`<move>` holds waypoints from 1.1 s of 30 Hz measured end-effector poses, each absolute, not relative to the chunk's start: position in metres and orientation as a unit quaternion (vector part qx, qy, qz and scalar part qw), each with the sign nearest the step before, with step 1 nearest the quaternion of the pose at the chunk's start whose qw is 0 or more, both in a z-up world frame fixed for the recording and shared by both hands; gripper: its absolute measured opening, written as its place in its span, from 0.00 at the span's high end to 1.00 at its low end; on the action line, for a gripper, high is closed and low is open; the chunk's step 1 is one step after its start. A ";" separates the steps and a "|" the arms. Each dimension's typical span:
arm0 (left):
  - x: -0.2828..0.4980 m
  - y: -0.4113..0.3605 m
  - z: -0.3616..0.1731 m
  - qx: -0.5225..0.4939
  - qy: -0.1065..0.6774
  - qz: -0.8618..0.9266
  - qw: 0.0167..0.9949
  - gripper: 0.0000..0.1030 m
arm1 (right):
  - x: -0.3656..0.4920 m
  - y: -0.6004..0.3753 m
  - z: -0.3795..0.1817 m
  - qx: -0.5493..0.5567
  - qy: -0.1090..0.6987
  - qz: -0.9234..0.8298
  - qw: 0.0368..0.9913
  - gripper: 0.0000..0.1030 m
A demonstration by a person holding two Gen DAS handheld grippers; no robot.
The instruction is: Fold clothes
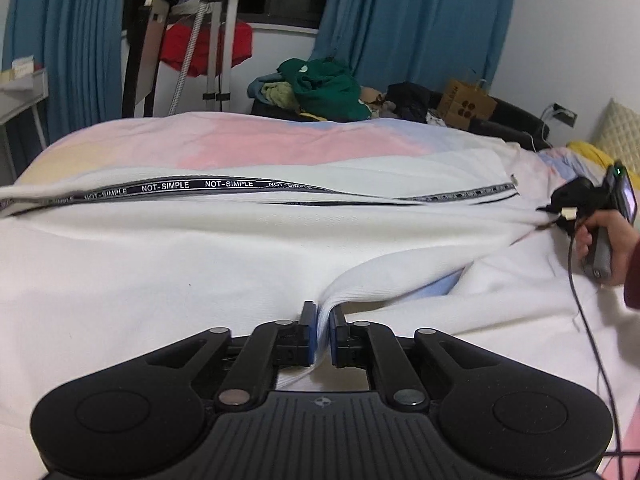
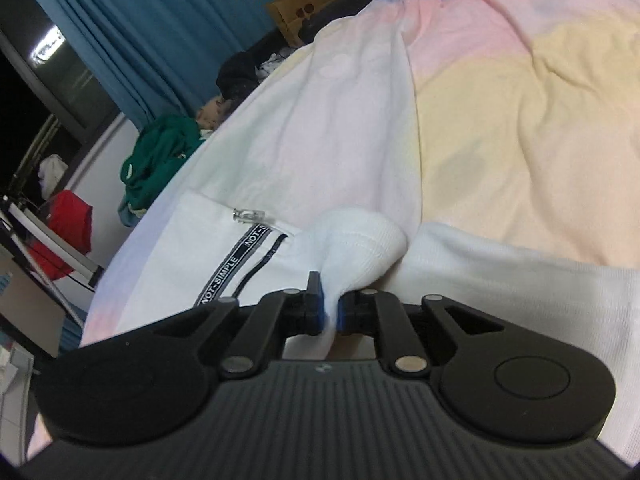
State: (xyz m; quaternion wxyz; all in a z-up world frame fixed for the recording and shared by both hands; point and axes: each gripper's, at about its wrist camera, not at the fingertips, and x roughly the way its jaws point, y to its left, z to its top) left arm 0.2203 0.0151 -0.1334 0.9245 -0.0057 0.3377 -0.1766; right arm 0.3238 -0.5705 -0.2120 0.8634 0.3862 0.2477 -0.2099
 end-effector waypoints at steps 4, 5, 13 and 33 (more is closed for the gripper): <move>0.216 0.018 -0.118 -0.009 0.326 -0.162 0.931 0.54 | 0.311 -0.551 -0.190 0.324 0.275 -0.200 0.882 0.68; 0.214 0.019 -0.113 -0.010 0.321 -0.157 0.934 0.49 | 0.299 -0.547 -0.183 0.310 0.273 -0.194 0.890 0.57; 0.166 0.043 -0.082 -0.025 0.303 -0.125 0.944 0.18 | 0.215 -0.499 -0.140 0.271 0.288 -0.142 0.907 0.31; 0.069 0.119 -0.061 -0.138 0.287 0.008 0.948 0.04 | 0.111 -0.566 -0.160 0.336 0.281 -0.394 0.808 0.31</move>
